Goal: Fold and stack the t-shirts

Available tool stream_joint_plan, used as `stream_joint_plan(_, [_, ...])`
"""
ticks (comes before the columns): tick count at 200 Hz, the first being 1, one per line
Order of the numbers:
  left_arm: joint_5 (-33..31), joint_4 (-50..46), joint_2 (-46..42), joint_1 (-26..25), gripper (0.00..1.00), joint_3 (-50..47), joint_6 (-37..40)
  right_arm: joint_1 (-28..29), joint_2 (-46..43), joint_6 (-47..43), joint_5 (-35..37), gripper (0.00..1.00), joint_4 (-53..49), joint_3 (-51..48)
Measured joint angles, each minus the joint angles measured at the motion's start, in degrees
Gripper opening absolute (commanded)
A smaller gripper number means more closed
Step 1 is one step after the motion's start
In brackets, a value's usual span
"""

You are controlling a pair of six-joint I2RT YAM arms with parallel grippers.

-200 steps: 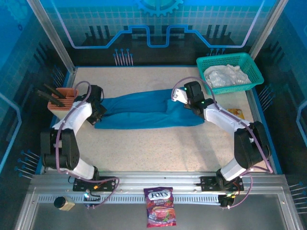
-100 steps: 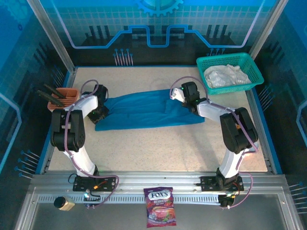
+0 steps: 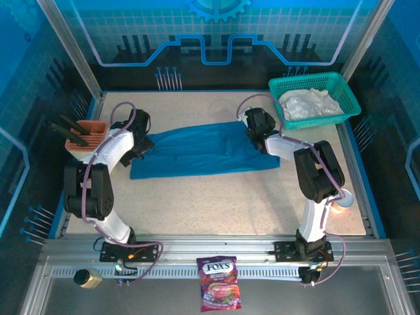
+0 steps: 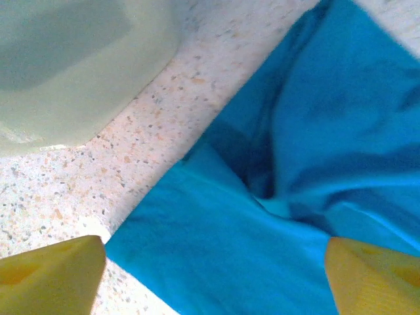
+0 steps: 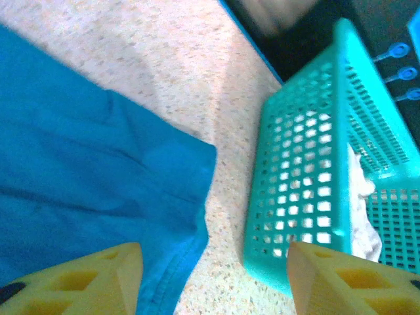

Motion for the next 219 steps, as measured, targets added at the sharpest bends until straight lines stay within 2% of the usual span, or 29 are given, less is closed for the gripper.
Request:
stream_joint_plan(20, [-1.44,-1.14,-3.61,-2.03,0.97,1.03,0.55,-0.04,-4.72,10.58,0.11,0.63,-6.64,1.16])
stream_joint_plan(34, [-1.77,-1.75,-5.53,-2.89,0.88,1.9,1.53,-0.04,-9.14,18.51,-0.74,0.57,-12.39,1.92])
stream_joint_plan(40, [-1.75,-1.81,-5.97,-3.06,0.76,2.32,1.92,-0.04,-11.21,22.18,-1.49,0.53,-15.06,2.23])
stream_joint_plan(49, [-1.38,-1.79,-6.1,-3.17,0.49,3.08,2.84,-0.04,-14.14,27.34,-2.91,0.43,-19.26,2.8])
stream_joint_plan(55, [-0.92,-1.62,-5.9,-3.17,0.37,3.65,3.28,-0.07,-15.87,30.88,-4.13,0.36,-21.97,3.1])
stream_joint_plan(69, [0.52,-1.55,-4.07,-3.15,0.15,5.51,4.52,-0.09,-18.93,36.81,-7.89,0.16,-26.84,3.39])
stream_joint_plan(84, [2.21,-1.49,0.55,-3.17,0.0,8.83,6.1,-0.09,-20.5,41.77,-13.27,0.0,-31.58,3.21])
stream_joint_plan(117, [3.8,-0.96,15.3,-3.21,0.0,16.94,8.13,-0.07,-18.51,48.98,-21.7,0.0,-37.35,0.83])
stream_joint_plan(153, [3.45,-2.27,25.53,-3.21,0.0,22.29,9.16,-0.28,-8.83,51.67,-25.44,0.0,-40.87,1.64])
stream_joint_plan(195, [2.21,-3.28,29.86,-3.21,0.0,24.98,9.14,-1.84,6.25,51.82,-27.78,0.0,-43.87,10.36])
stream_joint_plan(219, [2.1,-2.97,29.9,-3.21,0.0,22.62,9.09,-3.58,10.38,51.56,-29.2,0.0,-45.59,17.09])
